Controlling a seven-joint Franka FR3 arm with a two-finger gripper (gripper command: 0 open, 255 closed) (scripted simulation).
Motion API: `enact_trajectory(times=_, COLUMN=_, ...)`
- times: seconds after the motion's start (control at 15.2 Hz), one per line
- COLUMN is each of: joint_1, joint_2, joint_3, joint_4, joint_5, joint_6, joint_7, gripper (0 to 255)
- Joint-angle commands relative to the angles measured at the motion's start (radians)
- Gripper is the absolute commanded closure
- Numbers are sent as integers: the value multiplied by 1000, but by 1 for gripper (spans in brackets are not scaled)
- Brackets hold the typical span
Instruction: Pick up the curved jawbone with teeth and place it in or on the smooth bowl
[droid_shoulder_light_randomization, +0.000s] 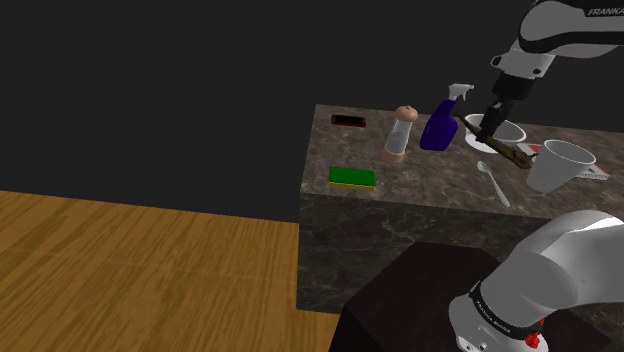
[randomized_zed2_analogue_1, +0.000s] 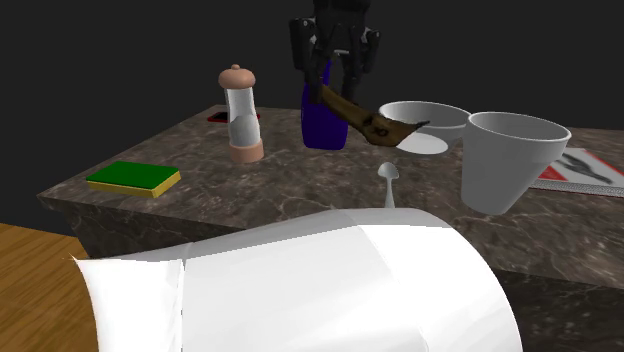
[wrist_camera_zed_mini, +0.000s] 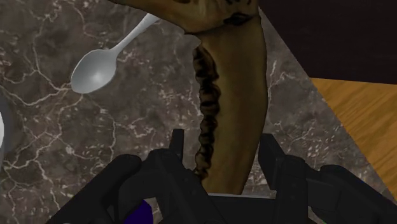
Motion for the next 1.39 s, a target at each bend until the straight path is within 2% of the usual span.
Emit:
enact_trajectory(times=0.0, joint_1=6, joint_2=65, joint_3=-47, joint_4=56, joint_5=-5, joint_6=12, joint_7=-48, gripper=255)
enact_trajectory(times=0.4, joint_1=37, joint_2=284, joint_3=-192, joint_4=248, joint_5=35, joint_6=41, joint_7=-205, gripper=255)
enact_trajectory(times=0.59, joint_1=51, joint_2=413, joint_3=-269, joint_4=359, joint_5=90, joint_6=45, joint_7=-300, gripper=255)
enact_trajectory(times=0.79, joint_1=49, joint_2=564, joint_3=-341, joint_4=482, joint_5=177, joint_6=37, joint_7=-409, gripper=255)
enact_trajectory(times=0.99, joint_1=7, joint_2=736, joint_3=-391, joint_4=624, joint_5=294, joint_6=7, joint_7=-526, gripper=255)
enact_trajectory(times=1.25, joint_1=-122, joint_2=961, joint_3=-394, joint_4=844, joint_5=449, joint_6=-67, joint_7=-653, gripper=255)
enact_trajectory(times=1.32, joint_1=-123, joint_2=959, joint_3=-389, joint_4=830, joint_5=447, joint_6=-53, joint_7=-652, gripper=255)
